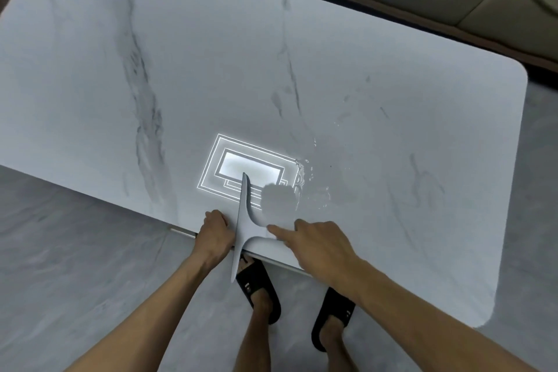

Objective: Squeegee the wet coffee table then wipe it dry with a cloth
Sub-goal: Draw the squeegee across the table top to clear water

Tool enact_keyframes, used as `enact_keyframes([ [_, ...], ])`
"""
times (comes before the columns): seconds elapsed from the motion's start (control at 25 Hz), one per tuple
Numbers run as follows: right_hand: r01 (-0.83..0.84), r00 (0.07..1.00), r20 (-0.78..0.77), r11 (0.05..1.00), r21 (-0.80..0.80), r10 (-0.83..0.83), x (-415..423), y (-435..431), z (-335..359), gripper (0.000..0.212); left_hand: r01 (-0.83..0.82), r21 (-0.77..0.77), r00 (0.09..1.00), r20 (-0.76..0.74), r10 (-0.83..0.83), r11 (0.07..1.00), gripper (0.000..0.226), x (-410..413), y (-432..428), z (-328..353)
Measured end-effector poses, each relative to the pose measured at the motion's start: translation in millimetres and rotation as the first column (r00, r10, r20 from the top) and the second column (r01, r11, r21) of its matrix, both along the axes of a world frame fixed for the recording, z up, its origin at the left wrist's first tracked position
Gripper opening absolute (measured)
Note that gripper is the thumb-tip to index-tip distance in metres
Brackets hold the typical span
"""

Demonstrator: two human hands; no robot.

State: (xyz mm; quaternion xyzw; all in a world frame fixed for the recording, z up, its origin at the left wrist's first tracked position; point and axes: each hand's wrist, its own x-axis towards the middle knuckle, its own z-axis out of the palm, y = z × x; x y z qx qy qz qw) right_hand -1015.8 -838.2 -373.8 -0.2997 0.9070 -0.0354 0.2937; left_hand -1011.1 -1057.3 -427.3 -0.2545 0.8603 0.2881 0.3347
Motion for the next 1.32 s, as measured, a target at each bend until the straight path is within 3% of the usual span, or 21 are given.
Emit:
enact_keyframes([
  [0.16,0.033,0.999,-0.011,0.999,0.01,-0.033,-5,60,-7,0.056,0.003,0.059,1.0,0.019,-0.004,0.998,0.029,15,25,0],
  [0.52,0.07,0.996,-0.058,0.986,0.15,-0.062,-2,201,22,0.044,-0.057,0.092,0.991,0.125,0.045,0.994,0.022,24,93,8],
  [0.68,0.0,0.997,-0.077,0.996,0.094,0.007,-4,196,31,0.045,-0.116,0.035,0.992,0.052,0.115,0.993,0.015,35,105,8],
  [0.84,-0.169,0.984,-0.063,0.985,-0.03,0.167,-9,119,13,0.051,-0.268,-0.003,0.962,-0.051,0.267,0.963,0.019,42,96,13],
  [0.96,-0.243,0.968,-0.073,0.969,-0.042,0.24,-10,84,-2,0.059,-0.276,-0.018,0.959,-0.065,0.275,0.961,0.018,51,83,10],
  [1.16,-0.144,0.982,-0.124,0.99,0.005,0.143,-19,148,-9,0.056,-0.207,0.015,0.978,-0.02,0.207,0.978,0.018,60,80,-3],
  [1.32,-0.043,0.976,-0.209,0.994,0.097,0.063,-21,214,13,0.042,-0.199,0.023,0.979,-0.033,0.199,0.98,0.018,55,85,-5],
])
